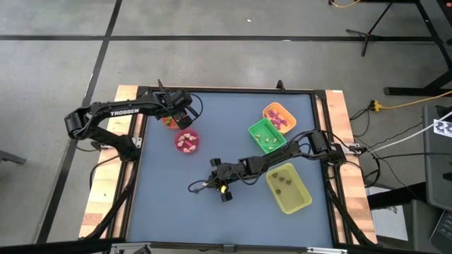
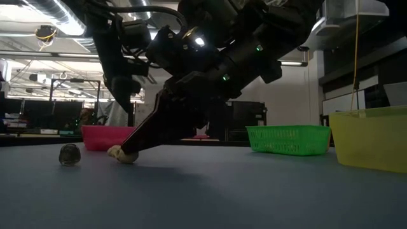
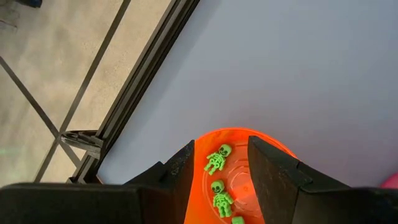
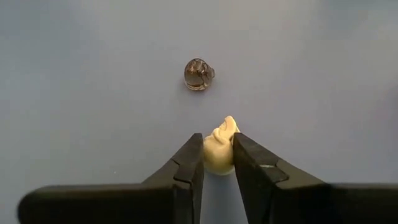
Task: Sort Halloween decoration
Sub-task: Put the white skull toy into the pink bin
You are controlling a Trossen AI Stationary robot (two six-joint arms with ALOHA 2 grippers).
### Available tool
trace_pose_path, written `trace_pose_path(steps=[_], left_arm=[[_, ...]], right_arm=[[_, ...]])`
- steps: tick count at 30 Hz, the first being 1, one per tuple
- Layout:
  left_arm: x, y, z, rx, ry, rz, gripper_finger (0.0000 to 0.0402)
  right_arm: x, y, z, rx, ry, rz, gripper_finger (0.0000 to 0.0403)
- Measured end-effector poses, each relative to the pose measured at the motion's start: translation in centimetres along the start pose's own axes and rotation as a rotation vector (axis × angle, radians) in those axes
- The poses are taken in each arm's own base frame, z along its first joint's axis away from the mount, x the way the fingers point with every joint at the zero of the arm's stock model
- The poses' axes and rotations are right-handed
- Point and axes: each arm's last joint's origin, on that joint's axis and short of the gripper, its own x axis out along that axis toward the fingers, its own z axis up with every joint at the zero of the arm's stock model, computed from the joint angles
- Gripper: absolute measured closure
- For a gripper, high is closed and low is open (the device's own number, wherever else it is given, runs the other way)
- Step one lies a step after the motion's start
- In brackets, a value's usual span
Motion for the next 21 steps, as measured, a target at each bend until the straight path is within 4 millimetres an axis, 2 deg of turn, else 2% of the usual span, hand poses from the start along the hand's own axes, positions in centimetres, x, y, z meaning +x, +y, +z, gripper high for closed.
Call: trace_pose_path(steps=[12,21], left_arm=[[0.00,0.00,0.00,0.000,0.000,0.000,0.0268],[0.00,0.00,0.00,0.000,0.000,0.000,0.0268]], right_arm=[[0.08,-0.01,-0.33,0.002,0.017,-0.001,0.0250],[0.08,-0.05,-0.27,0.002,0.013,-0.011,0.0246]])
